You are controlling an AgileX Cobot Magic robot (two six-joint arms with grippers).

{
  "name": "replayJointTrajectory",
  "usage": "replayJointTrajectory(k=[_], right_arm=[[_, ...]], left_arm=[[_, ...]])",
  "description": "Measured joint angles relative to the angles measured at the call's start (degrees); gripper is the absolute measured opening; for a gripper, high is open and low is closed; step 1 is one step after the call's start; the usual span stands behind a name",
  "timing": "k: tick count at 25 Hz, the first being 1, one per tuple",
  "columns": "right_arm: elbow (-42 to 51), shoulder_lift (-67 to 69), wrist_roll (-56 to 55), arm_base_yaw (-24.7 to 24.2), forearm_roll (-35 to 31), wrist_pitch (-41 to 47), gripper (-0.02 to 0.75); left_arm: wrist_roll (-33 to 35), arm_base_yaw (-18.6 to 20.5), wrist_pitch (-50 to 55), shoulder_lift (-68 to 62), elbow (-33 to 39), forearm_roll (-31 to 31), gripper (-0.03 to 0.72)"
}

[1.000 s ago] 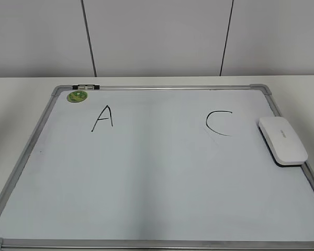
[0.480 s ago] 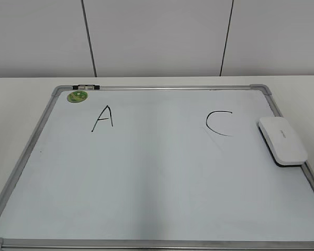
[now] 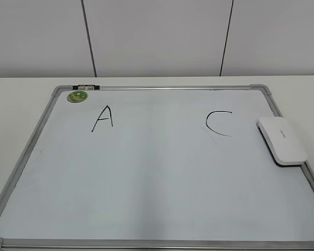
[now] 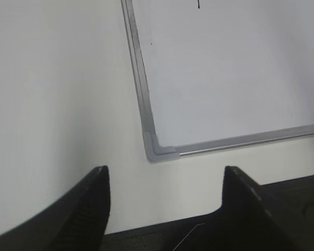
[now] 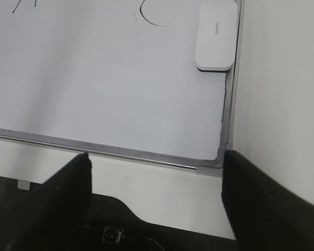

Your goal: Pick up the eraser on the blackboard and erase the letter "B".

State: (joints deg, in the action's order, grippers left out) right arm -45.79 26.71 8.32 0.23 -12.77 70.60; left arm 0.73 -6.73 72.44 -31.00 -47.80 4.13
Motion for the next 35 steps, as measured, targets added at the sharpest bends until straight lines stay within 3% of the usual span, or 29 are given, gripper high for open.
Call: replayJointTrajectory(k=[7,16,21,35], right_arm=[[8.6,-12.3,0.0,0.0,7.3,-1.1,0.592],[14.8,-17.7,-0.1,0.0,11.0,-0.9,0.591],[15.6,-17.7,-0.1,0.0,11.2,-3.1,0.591],[16.9,-17.7,-0.1,0.0,11.2,-5.2,0.591]], left_arm=[[0.0,0.0,-0.3,7.6,10.0,-1.3,0.487],[0.0,0.0,-4.0,10.1,16.0,-4.8,0.487],[0.0,0.0,-8.9,10.1,18.0,-4.8,0.487],[0.0,0.0,-9.5,10.2,18.5,-4.9,0.487]])
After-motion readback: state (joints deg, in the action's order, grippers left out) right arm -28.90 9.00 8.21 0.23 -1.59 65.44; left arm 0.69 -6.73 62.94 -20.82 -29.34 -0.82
